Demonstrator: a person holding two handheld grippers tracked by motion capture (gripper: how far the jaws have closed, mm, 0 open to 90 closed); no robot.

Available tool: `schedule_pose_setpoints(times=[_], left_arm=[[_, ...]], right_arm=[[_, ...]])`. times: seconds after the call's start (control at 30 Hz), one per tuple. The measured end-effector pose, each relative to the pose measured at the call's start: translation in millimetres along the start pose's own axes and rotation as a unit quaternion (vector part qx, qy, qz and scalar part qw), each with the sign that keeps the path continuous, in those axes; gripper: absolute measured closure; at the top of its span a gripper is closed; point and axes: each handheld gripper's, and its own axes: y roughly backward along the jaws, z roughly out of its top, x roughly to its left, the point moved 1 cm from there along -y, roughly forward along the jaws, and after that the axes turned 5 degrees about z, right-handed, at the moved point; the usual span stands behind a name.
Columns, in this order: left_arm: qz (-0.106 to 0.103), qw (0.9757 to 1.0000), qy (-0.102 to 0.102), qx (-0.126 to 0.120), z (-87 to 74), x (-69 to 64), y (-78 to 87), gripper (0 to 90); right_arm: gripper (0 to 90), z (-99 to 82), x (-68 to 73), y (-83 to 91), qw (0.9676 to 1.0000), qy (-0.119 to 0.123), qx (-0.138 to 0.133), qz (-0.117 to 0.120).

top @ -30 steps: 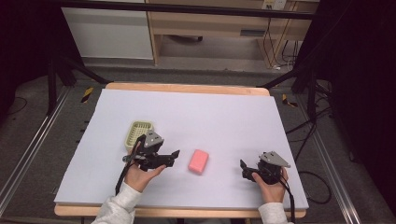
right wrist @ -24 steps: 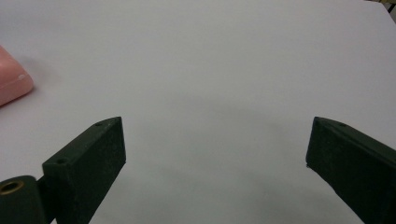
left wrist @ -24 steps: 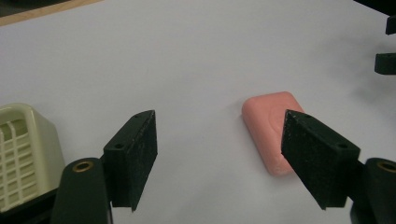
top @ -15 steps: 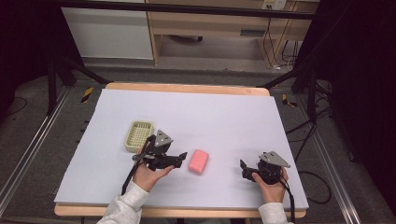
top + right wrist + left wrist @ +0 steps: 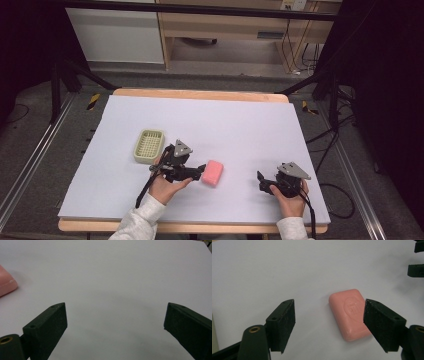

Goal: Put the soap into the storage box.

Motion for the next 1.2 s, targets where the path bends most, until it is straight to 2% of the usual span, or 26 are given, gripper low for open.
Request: schedule_pose_setpoints(times=[0.63, 1.03, 1.2], left_arm=[[-0.001, 0.9997, -0.012, 0.022, 1.7, -10.0, -17.7, 24.5], [-0.005, 0.9988, -0.03, 0.039, 4.8, -24.0, -30.6, 22.9], [-0.01, 0.9984, -0.03, 0.048, 4.6, -30.1, -37.3, 22.6]], right_arm=[[5.7, 0.0, -0.1, -0.2, 1.0, 0.001, 0.001, 0.003], [5.8, 0.0, -0.5, -0.4, 1.0, 0.002, 0.0, 0.003], [5.8, 0.0, -0.4, -0.4, 1.0, 0.002, 0.0, 0.003]])
